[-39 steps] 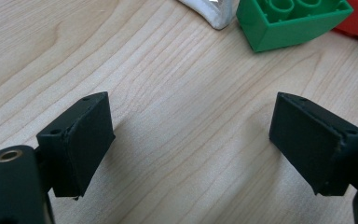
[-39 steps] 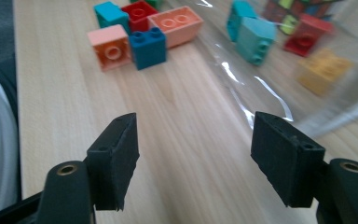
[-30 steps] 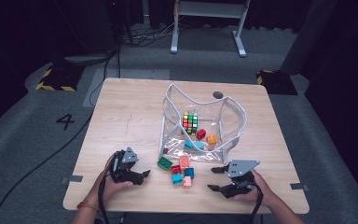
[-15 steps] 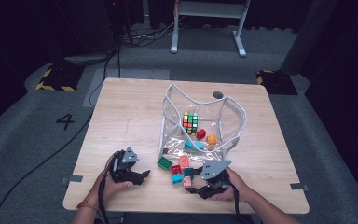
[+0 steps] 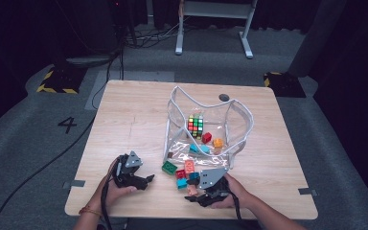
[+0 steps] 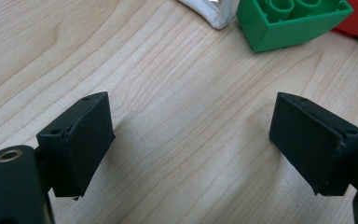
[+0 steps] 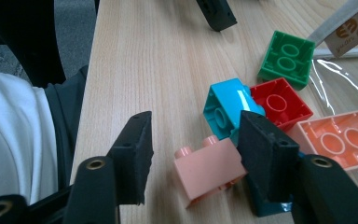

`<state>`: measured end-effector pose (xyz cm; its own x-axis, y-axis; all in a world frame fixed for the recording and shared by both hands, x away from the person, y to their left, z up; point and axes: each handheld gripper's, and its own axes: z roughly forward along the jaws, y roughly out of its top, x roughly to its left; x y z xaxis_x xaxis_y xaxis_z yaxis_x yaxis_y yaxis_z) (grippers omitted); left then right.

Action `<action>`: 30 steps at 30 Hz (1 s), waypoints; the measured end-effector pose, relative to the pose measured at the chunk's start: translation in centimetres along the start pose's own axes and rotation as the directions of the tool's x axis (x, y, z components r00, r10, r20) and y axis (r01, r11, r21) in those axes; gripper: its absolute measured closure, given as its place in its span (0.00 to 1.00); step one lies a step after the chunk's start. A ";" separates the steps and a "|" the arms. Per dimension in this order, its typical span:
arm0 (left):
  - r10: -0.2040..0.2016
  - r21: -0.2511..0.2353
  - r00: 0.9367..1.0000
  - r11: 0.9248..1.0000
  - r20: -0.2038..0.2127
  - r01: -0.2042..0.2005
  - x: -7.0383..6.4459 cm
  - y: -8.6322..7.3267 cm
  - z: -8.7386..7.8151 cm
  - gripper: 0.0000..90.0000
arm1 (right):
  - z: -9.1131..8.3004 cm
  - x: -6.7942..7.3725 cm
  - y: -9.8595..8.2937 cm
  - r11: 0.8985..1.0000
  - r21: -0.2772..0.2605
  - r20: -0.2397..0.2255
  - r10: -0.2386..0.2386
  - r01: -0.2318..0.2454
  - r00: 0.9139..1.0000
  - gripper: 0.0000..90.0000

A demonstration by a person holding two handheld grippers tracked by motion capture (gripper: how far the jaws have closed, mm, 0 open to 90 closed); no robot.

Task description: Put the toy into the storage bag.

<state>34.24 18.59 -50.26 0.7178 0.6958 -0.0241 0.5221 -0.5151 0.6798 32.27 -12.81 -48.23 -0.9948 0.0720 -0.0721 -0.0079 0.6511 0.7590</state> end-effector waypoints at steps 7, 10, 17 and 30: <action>0.001 0.001 1.000 1.000 0.005 -0.001 0.0 0.0 0.0 0.15 | 0.1 0.1 -0.8 0.999 0.044 -0.002 -0.030 0.030 1.000 0.59; 0.001 0.001 1.000 1.000 0.005 -0.001 0.0 0.0 0.0 0.15 | 0.2 0.0 -1.4 0.997 0.061 -0.005 -0.045 0.045 0.999 0.62; 0.005 0.000 1.000 1.000 0.005 -0.005 0.0 0.0 0.0 0.15 | -0.9 -0.1 -2.2 0.998 0.060 -0.006 -0.002 0.002 1.000 0.65; -0.003 0.000 1.000 1.000 0.009 0.003 -0.1 -0.1 0.0 0.16 | -5.1 -1.1 -3.9 0.995 0.030 0.084 0.089 -0.092 0.992 0.65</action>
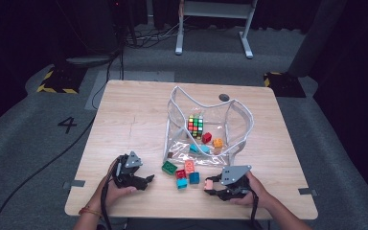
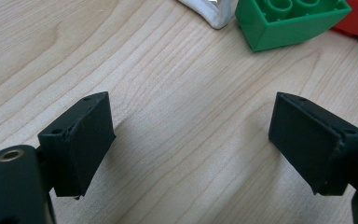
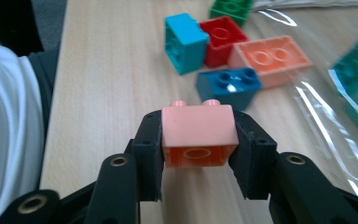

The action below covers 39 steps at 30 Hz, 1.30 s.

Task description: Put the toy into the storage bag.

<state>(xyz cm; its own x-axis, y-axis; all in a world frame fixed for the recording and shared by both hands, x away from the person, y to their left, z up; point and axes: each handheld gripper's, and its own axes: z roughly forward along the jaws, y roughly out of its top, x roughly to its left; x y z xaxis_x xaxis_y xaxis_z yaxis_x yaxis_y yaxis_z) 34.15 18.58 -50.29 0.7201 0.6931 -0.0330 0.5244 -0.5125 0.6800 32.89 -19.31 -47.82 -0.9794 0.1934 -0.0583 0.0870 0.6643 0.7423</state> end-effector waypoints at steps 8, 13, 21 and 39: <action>0.000 -0.001 1.000 1.000 0.000 0.000 0.0 0.0 0.0 0.16 | -3.0 -2.0 -2.3 1.000 -0.011 0.082 0.029 -0.028 0.996 0.65; -0.001 -0.001 1.000 1.000 0.000 0.001 0.0 0.0 0.0 0.16 | -4.8 -2.9 -3.7 0.998 0.001 0.151 0.067 -0.068 0.986 0.65; 0.000 -0.001 1.000 1.000 0.001 0.000 0.0 0.0 0.0 0.16 | -7.6 -4.4 -5.8 0.986 -0.023 0.235 0.166 -0.165 0.958 0.65; 0.005 0.000 1.000 1.000 -0.003 -0.005 0.0 0.0 0.0 0.16 | -11.7 -8.6 -6.3 0.958 -0.137 0.388 0.285 -0.251 0.877 0.65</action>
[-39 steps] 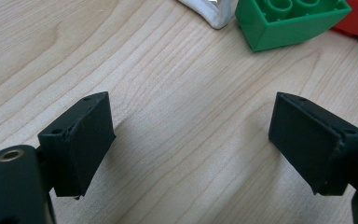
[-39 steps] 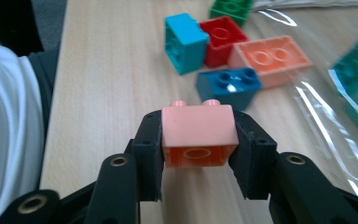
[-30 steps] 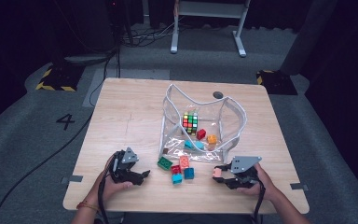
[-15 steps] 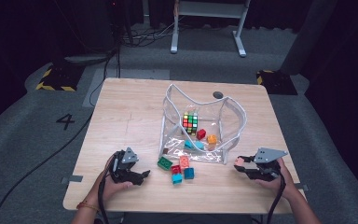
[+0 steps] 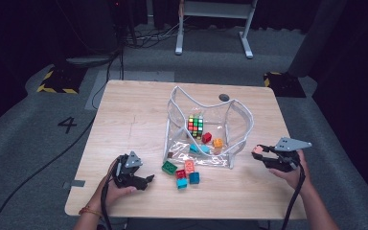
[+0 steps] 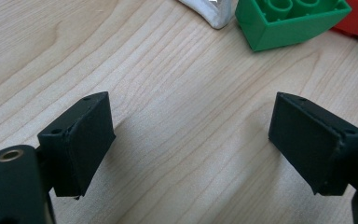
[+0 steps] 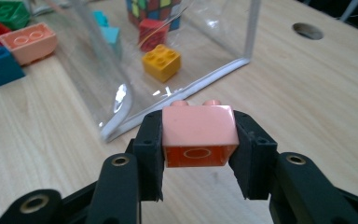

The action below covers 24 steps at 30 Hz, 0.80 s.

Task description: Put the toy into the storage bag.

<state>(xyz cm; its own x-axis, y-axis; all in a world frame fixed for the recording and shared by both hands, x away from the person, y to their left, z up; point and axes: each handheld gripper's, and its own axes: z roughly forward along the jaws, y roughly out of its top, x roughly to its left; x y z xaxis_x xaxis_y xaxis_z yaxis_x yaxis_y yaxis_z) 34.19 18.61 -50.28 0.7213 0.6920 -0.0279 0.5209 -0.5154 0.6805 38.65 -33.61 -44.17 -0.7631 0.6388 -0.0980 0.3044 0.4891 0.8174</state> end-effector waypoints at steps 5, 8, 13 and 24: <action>0.000 0.000 1.000 1.000 0.000 0.000 0.0 0.0 0.0 0.16 | -0.6 -1.2 1.2 1.000 -0.014 0.019 0.009 -0.009 1.000 0.65; -0.001 0.000 1.000 1.000 0.000 0.001 0.0 0.0 0.0 0.16 | -1.1 -2.0 2.3 1.000 -0.028 0.035 0.014 -0.013 0.999 0.65; 0.000 0.001 1.000 1.000 0.000 0.000 0.0 0.0 0.0 0.16 | -2.2 -3.2 4.7 0.998 -0.059 0.057 -0.002 0.005 0.998 0.65; 0.001 0.000 1.000 1.000 0.000 -0.001 0.0 0.0 0.0 0.16 | -2.9 -5.1 9.3 0.994 -0.111 0.061 0.000 0.007 0.998 0.65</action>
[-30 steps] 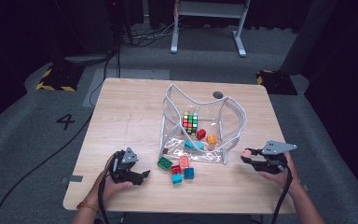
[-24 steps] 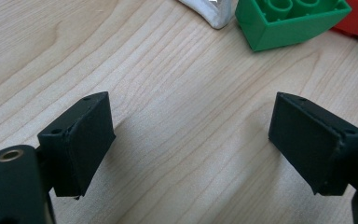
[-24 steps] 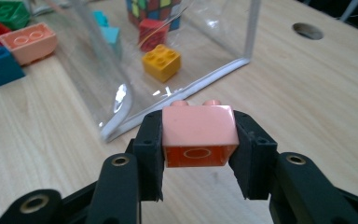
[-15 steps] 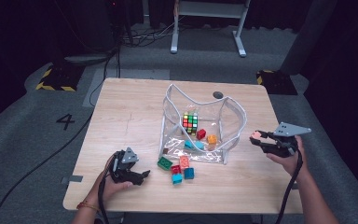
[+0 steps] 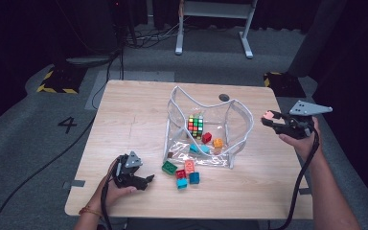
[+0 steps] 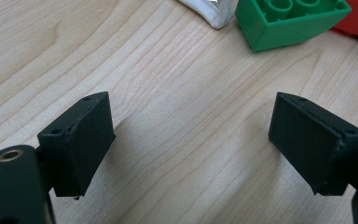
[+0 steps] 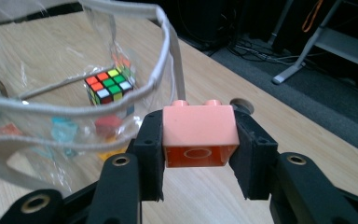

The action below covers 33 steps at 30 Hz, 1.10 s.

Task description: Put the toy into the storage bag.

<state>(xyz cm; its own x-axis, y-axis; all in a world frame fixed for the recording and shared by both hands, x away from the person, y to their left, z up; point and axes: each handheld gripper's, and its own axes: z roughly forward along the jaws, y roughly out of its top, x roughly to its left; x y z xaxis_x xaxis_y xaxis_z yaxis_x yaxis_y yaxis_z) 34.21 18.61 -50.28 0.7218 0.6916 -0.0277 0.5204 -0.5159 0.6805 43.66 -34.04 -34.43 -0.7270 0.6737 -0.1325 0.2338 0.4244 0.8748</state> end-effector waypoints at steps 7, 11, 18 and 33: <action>0.002 0.000 1.000 1.000 -0.001 -0.002 0.0 0.0 0.0 0.15 | 0.3 -0.2 2.5 1.000 -0.014 0.004 -0.023 0.023 1.000 0.65; 0.003 0.002 1.000 1.000 0.001 -0.003 0.0 0.0 0.0 0.15 | 0.7 -0.2 3.4 1.000 -0.021 0.006 -0.017 0.017 1.000 0.65; 0.002 0.000 1.000 1.000 -0.001 -0.002 0.0 0.0 0.0 0.15 | 1.3 0.6 5.0 0.999 -0.035 -0.032 -0.034 0.033 0.999 0.65; 0.004 0.001 1.000 1.000 0.000 -0.004 0.0 0.0 0.0 0.15 | 5.3 4.5 7.8 0.984 0.027 -0.180 -0.170 0.177 0.969 0.65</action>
<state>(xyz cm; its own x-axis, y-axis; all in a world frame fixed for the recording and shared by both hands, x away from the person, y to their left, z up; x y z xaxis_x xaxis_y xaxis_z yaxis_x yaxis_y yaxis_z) 34.26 18.60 -50.27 0.7242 0.6891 -0.0252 0.5176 -0.5191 0.6801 45.68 -24.46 -30.65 -0.8603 0.4720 -0.1928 0.1186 0.5530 0.8247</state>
